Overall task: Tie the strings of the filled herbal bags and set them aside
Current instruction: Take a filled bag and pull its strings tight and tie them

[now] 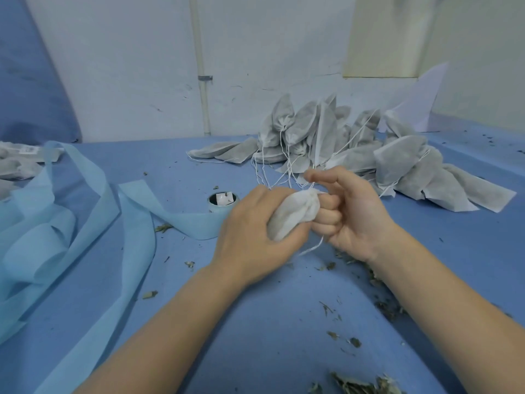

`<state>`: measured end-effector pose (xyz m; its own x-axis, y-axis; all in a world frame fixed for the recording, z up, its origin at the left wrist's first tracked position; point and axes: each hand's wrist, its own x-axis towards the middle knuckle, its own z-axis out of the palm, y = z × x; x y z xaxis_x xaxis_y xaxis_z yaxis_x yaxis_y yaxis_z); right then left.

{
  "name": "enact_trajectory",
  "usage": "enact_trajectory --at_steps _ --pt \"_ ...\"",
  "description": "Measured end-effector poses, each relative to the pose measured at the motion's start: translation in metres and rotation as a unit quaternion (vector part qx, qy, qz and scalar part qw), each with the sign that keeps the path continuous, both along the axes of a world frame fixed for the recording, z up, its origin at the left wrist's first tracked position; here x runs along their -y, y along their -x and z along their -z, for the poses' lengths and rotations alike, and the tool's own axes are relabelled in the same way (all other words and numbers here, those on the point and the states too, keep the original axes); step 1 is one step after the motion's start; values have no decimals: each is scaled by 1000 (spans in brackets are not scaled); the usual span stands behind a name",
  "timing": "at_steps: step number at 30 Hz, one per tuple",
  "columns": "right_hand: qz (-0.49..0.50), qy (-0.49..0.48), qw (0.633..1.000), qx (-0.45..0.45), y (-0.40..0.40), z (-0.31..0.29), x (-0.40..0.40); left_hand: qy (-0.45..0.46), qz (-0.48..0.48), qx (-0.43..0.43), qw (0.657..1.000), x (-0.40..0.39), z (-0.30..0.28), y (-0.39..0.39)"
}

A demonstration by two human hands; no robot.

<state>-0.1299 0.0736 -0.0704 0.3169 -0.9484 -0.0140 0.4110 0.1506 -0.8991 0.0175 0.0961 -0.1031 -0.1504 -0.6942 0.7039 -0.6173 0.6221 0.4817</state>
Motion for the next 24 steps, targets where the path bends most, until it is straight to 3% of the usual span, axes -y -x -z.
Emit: enact_trajectory --at_steps 3,5,9,12,15,17,21,24 --pt "61 -10 998 -27 4 4 5 59 -80 106 989 2 -2 0" --pt "93 17 991 -97 4 7 6 20 -94 139 986 3 -2 3" --pt "108 102 959 -240 -6 14 2 -145 -6 90 985 5 0 11" --pt "155 133 934 -292 -8 16 2 -175 4 50 983 3 -4 11" --pt "222 173 887 -365 -4 22 6 -128 -42 76 988 1 -4 9" --pt "236 177 884 -362 -4 27 9 -88 -70 109 988 0 -2 10" --pt "232 179 889 -353 -3 30 11 -104 -120 134 978 4 3 7" --pt "225 208 861 -405 -2 32 11 -80 -132 127 980 5 6 5"
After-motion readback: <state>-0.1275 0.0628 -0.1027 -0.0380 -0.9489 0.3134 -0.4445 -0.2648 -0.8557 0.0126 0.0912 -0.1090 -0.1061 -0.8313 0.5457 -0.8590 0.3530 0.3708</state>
